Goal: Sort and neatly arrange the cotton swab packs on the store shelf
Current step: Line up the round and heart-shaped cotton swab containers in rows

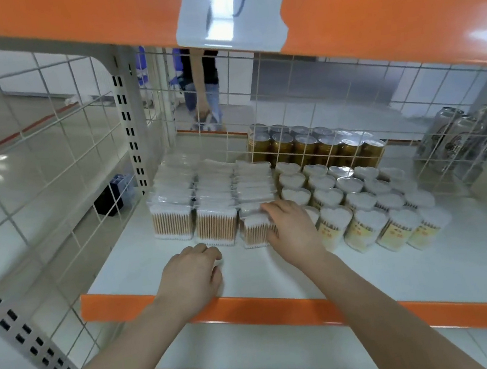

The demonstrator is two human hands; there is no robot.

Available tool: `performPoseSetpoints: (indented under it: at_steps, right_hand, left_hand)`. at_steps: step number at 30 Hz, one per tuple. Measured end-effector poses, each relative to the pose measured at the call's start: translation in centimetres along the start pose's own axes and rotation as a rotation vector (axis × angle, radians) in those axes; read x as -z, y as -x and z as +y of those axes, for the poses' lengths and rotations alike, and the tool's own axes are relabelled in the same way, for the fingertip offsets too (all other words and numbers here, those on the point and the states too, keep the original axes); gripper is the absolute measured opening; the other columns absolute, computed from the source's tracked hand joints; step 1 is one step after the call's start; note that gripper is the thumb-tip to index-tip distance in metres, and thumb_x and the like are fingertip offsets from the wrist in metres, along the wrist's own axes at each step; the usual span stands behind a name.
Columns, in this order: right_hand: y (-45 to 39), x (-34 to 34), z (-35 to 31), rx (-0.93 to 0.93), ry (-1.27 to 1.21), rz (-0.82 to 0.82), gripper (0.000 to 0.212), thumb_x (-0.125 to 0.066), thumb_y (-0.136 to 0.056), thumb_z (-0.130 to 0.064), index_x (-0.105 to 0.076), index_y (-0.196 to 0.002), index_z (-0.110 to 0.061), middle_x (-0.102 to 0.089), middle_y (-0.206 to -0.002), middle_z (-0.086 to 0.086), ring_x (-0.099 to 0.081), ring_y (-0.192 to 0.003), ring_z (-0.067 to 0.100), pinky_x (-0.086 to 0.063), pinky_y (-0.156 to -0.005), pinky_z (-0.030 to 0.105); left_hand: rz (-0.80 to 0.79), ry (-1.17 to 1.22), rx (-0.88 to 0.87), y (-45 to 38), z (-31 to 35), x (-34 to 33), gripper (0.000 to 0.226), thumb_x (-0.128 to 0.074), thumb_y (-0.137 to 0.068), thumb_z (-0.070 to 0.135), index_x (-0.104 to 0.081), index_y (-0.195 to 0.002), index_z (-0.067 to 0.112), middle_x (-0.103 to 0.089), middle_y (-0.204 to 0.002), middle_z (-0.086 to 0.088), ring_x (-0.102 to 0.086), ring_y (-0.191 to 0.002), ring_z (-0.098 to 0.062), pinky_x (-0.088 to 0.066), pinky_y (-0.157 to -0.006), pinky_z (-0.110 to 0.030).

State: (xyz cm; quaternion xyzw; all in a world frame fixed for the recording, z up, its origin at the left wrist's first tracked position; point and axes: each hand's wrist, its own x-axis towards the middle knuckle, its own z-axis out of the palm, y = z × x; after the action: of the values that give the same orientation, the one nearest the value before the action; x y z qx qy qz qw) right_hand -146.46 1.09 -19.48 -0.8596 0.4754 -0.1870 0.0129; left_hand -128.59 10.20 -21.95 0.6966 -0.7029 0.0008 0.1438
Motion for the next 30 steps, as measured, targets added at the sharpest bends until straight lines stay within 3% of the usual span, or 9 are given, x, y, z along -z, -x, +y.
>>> performPoseSetpoints:
  at_steps: [5,13,19,25,30]
  right_hand:
    - [-0.4,-0.8,0.2,0.064,-0.007,0.004,0.045,-0.057,-0.075,0.003,-0.060,-0.119,-0.007,-0.061,-0.107,0.015,-0.053,-0.104,0.036,-0.040,-0.088,0.039]
    - [-1.6,0.2,0.2,0.103,0.014,-0.047,0.037,-0.052,-0.088,-0.012,-0.055,-0.124,-0.016,-0.055,-0.121,0.004,-0.043,-0.115,0.023,-0.032,-0.092,0.031]
    - [-1.5,1.7,-0.2,0.117,-0.060,0.005,0.028,-0.057,-0.084,-0.017,-0.064,-0.112,-0.015,-0.060,-0.110,0.005,-0.047,-0.104,0.023,-0.031,-0.081,0.029]
    - [0.0,2.0,-0.2,0.238,-0.123,0.132,0.021,-0.064,-0.075,-0.018,-0.070,-0.095,-0.013,-0.065,-0.091,0.005,-0.051,-0.090,0.026,-0.036,-0.072,0.033]
    - [1.9,1.3,0.0,0.296,-0.136,0.243,0.019,-0.055,-0.075,-0.027,-0.069,-0.086,-0.020,-0.063,-0.087,-0.003,-0.039,-0.090,0.013,-0.041,-0.070,0.035]
  left_hand:
    - [0.002,0.005,0.019,-0.3,0.5,-0.2,0.033,-0.040,-0.093,0.028,-0.050,-0.125,0.027,-0.052,-0.122,0.007,-0.047,-0.114,-0.015,-0.037,-0.086,-0.023]
    - [0.019,0.019,0.075,-0.3,0.2,-0.5,0.033,-0.041,-0.093,0.029,-0.051,-0.124,0.026,-0.054,-0.119,0.006,-0.048,-0.112,-0.015,-0.039,-0.085,-0.024]
    - [-0.013,0.062,0.112,-0.8,-0.4,0.3,0.029,-0.040,-0.095,0.031,-0.054,-0.120,0.025,-0.056,-0.117,0.004,-0.051,-0.109,-0.017,-0.041,-0.084,-0.027]
    - [-0.068,0.401,0.272,-1.6,-0.6,1.0,0.024,-0.040,-0.097,0.025,-0.060,-0.106,0.017,-0.064,-0.097,-0.004,-0.054,-0.085,-0.020,-0.040,-0.069,-0.027]
    - [-0.093,0.556,0.249,-1.9,-0.2,0.8,0.025,-0.041,-0.097,0.024,-0.063,-0.095,0.011,-0.067,-0.097,-0.009,-0.057,-0.086,-0.020,-0.034,-0.065,-0.024]
